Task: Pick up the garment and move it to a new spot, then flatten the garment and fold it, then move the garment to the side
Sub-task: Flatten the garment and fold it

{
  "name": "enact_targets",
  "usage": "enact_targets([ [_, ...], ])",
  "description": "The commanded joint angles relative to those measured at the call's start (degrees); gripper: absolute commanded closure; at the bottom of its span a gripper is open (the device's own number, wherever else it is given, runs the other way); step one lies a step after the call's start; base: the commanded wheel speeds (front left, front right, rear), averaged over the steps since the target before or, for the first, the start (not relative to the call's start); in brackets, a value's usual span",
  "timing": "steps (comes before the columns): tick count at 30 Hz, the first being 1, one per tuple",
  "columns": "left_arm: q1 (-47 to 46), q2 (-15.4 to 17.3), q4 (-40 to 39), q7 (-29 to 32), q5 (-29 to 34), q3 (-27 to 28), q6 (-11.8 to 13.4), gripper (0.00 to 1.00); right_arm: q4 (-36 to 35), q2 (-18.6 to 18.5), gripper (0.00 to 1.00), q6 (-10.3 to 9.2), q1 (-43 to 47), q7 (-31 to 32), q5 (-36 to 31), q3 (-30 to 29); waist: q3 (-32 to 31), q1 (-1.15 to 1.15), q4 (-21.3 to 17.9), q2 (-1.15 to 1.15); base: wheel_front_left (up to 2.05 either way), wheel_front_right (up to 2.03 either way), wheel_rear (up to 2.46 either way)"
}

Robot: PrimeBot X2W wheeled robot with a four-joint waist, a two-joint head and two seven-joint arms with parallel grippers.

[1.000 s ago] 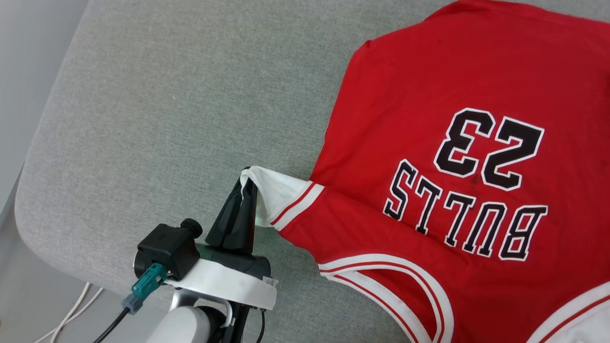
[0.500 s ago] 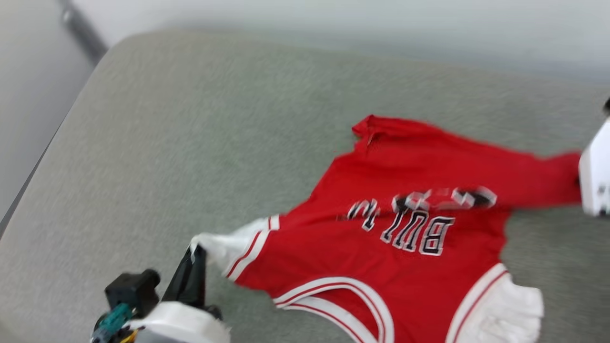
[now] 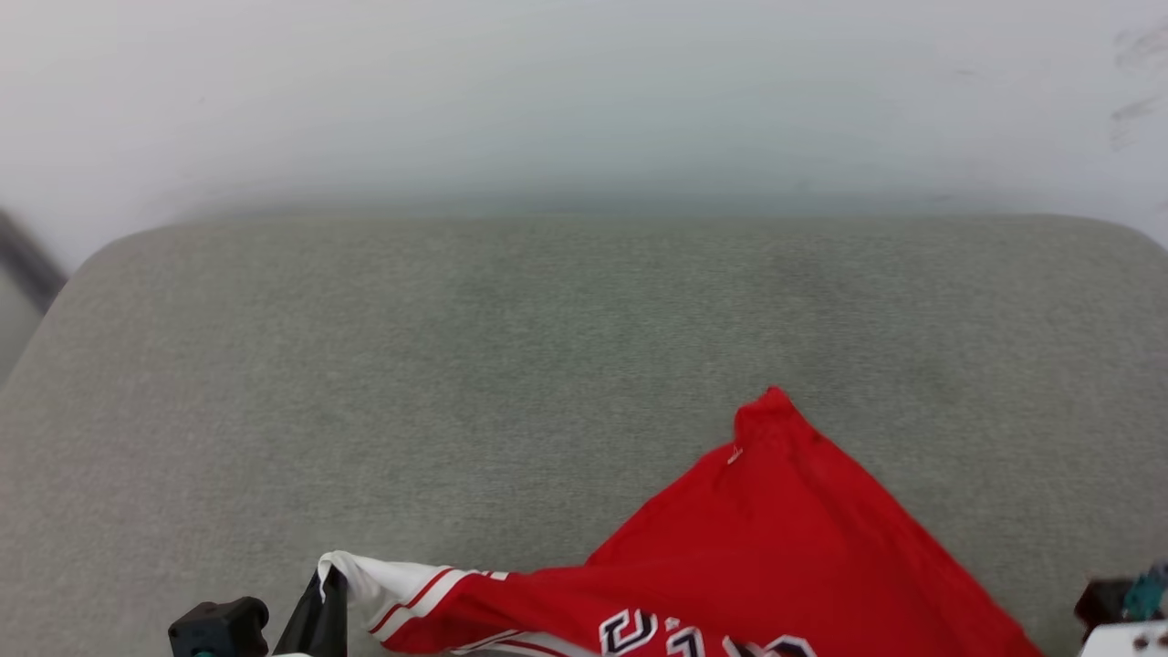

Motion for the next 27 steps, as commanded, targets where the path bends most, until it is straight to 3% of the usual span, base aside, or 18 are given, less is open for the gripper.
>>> enact_targets([
  [1, 0.5, 0.5, -0.4, 0.3, -0.2, 0.0, 0.2, 1.00, -1.7, 2.4, 1.00, -0.06, 3.5, 0.2, -0.3, -1.3, -1.3, 0.02, -2.0, 0.00, 0.00, 0.00, 0.00],
  [2, 0.7, 0.6, -0.4, 0.5, -0.2, -0.1, 0.3, 1.00, -2.6, 3.7, 0.64, -0.05, 4.8, -0.4, -0.5, -2.3, -1.3, 0.02, -2.3, 0.00, 0.00, 0.00, 0.00],
  [3, 0.8, 0.7, -0.5, 0.8, -0.2, -0.2, 0.3, 1.00, -3.6, 4.5, 0.00, -0.05, 5.8, -1.3, -1.2, -3.1, -1.3, 0.02, -2.6, 0.00, 0.00, 0.00, 0.00],
  [7, 0.8, 0.9, -0.7, 1.4, -0.1, -0.4, 0.5, 1.00, -7.2, 7.4, 0.00, -0.05, 6.9, -6.9, -3.1, -5.3, -1.4, 0.02, -3.4, 0.00, 0.00, 0.00, 0.00],
  [11, 0.3, 1.0, -1.2, 1.9, 0.1, -0.8, 0.7, 1.00, -9.7, 9.4, 0.00, -0.05, 3.3, -19.3, -4.7, -6.7, -1.2, 0.02, -3.6, 0.00, 0.00, 0.00, 0.00],
  [15, -1.0, 0.8, -1.7, 2.3, 0.5, -1.5, 0.3, 1.00, -7.9, 10.9, 0.00, -0.05, -1.8, -32.2, -5.4, -6.0, -0.4, 0.02, -2.7, 0.00, 0.00, 0.00, 0.00],
  [18, -2.7, 0.5, -2.4, 1.8, 0.9, -2.0, 0.0, 1.00, -4.8, 11.1, 0.00, -0.05, -6.4, -37.8, -4.9, -4.4, 1.2, 0.02, -1.7, 0.00, 0.00, 0.00, 0.00],
  [22, -5.3, -0.4, -2.8, 1.5, 1.6, -3.1, -0.7, 1.00, 0.8, 10.7, 0.00, -0.05, -13.3, -38.9, -3.4, -1.5, 4.4, 0.02, 0.2, 0.00, 0.00, 0.00, 0.00],
  [27, -9.4, -1.8, -2.3, 0.9, 2.2, -4.4, -2.0, 1.00, 6.9, 9.1, 0.00, -0.05, -21.6, -31.1, -2.0, 4.2, 8.4, 0.02, 2.9, 0.00, 0.00, 0.00, 0.00],
])
